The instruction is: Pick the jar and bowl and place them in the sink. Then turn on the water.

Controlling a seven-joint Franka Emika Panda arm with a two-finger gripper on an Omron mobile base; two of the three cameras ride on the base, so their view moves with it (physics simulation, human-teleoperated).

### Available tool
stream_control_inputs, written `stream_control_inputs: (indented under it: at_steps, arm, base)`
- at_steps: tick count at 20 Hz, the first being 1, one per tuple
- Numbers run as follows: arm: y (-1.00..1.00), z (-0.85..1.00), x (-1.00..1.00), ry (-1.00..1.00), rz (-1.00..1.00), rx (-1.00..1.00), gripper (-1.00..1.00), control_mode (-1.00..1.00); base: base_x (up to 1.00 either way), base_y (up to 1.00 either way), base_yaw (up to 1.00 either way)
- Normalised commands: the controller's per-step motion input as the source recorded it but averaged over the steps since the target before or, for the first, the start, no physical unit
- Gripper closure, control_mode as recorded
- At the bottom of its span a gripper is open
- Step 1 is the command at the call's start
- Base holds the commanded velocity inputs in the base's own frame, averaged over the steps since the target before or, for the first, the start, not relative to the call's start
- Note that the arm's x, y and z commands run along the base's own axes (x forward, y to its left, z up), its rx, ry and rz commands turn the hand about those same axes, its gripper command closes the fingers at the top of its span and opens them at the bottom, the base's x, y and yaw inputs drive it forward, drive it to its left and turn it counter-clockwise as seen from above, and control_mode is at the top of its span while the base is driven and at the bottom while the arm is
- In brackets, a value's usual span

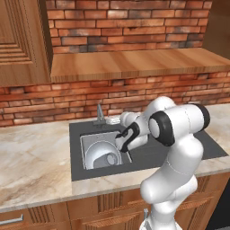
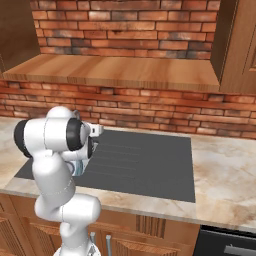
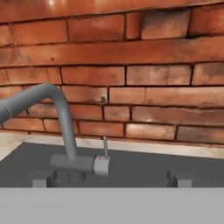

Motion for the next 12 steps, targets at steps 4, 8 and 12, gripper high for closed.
stream_control_inputs:
  at_steps: [4,8,12]
  arm:
    - [0.00,0.00,0.07,0.00,0.00,0.00,-1.00,-1.00]
    - [0.00,-0.06,0.02,0.00,0.00,0.00,-1.00,-1.00]
    - [0.00,-0.04,0.01,0.00,0.00,0.00,-1.00,-1.00]
  base:
    - [0.00,0.00,0.00]
    - [0.00,0.00,0.00]
    - [0.00,0.00,0.00]
